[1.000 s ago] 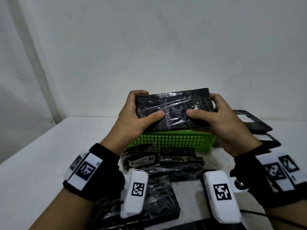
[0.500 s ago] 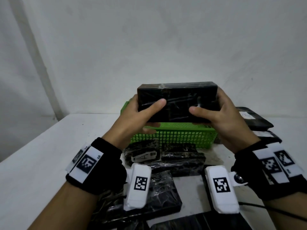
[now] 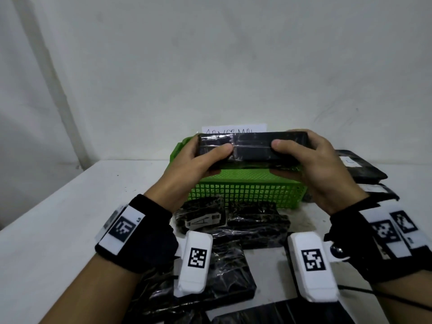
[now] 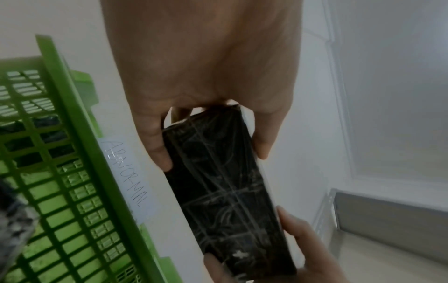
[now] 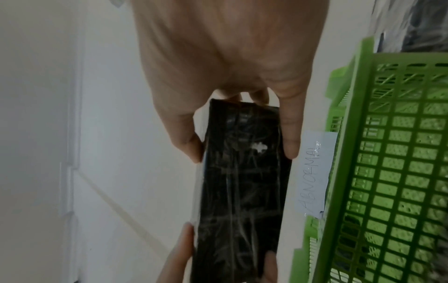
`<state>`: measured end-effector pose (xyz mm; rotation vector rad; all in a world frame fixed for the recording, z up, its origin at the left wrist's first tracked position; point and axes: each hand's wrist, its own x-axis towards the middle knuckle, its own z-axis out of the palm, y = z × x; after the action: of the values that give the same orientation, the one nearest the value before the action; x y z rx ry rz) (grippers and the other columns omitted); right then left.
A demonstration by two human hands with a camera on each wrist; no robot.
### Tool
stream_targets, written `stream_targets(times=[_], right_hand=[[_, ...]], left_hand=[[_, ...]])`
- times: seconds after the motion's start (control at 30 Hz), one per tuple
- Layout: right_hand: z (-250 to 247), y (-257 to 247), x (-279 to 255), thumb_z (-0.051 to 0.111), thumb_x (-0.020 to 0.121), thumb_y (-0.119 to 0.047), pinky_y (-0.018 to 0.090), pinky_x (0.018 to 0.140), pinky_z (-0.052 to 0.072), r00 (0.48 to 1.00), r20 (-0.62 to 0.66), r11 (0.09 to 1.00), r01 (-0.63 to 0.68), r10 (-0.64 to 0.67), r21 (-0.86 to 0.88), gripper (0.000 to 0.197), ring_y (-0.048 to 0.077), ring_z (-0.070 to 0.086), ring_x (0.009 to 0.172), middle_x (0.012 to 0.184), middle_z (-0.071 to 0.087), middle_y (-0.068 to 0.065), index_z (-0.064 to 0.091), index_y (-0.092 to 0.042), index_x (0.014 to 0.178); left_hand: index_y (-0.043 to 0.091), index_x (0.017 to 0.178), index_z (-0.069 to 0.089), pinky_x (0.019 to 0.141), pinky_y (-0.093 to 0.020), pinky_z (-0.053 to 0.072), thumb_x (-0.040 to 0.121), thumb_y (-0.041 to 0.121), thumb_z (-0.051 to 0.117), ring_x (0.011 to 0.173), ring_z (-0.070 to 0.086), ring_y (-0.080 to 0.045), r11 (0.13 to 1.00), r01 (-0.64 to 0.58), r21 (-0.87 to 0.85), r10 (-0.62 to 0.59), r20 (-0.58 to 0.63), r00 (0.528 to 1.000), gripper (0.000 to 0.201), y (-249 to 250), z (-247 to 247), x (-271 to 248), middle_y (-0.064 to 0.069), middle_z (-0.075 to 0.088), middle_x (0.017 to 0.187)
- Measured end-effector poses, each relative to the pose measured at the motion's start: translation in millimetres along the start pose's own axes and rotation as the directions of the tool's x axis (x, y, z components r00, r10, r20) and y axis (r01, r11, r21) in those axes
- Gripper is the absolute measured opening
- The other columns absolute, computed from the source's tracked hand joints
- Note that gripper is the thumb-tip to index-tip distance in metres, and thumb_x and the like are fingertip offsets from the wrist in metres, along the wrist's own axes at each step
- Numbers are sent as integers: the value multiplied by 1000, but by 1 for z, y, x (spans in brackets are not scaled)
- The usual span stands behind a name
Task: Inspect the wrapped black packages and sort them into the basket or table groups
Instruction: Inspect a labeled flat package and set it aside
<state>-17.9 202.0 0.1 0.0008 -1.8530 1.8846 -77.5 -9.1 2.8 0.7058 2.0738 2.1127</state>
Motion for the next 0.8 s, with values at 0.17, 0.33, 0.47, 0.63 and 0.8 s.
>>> stream_targets(times=[0.17,0.33,0.47,0.63,0.8], right_hand=[[14,2,-5,79,83,-23,51,79,63,976,-55,976,209,-213,-64,36,33,71,101,97,64,0,49,-21,102],[3,-1,-8,76,66,-38,27,82,56,941,21,938,340,-339,-73,42,10,64,107,123,62,-3,48,-26,94],[6,-1,-11,63,81,-37,13,85,46,891,69,880,454,-449,-136,25,0,55,110,137,51,2,49,-22,96],[9,6,-7,79,82,-45,39,102,54,952,74,920,305,-296,-248,79,7,63,117,135,50,-14,31,-34,144],[13,7,-11,75,67,-63,44,96,56,964,22,883,251,-264,-396,90,7,63,113,120,54,-26,31,-35,141]], left_hand=[[22,120,60,98,-45,52,69,34,83,94,68,-11,999,-43,-32,41,-50,998,57,8,-3,-1,7,71,101],[35,141,49,96,-43,56,79,60,70,116,64,-16,995,80,-53,-78,33,996,70,12,-4,-4,6,61,131],[17,131,62,74,-36,63,82,39,66,98,73,-34,960,211,-184,-183,158,970,55,13,-6,-4,-12,71,123],[11,137,47,74,-39,63,72,16,70,86,73,-23,948,77,-310,-60,66,996,69,8,-8,0,-11,72,114],[18,130,54,67,-35,60,73,24,76,83,73,-15,981,-5,-192,3,-9,1000,61,3,1,-2,1,73,107]])
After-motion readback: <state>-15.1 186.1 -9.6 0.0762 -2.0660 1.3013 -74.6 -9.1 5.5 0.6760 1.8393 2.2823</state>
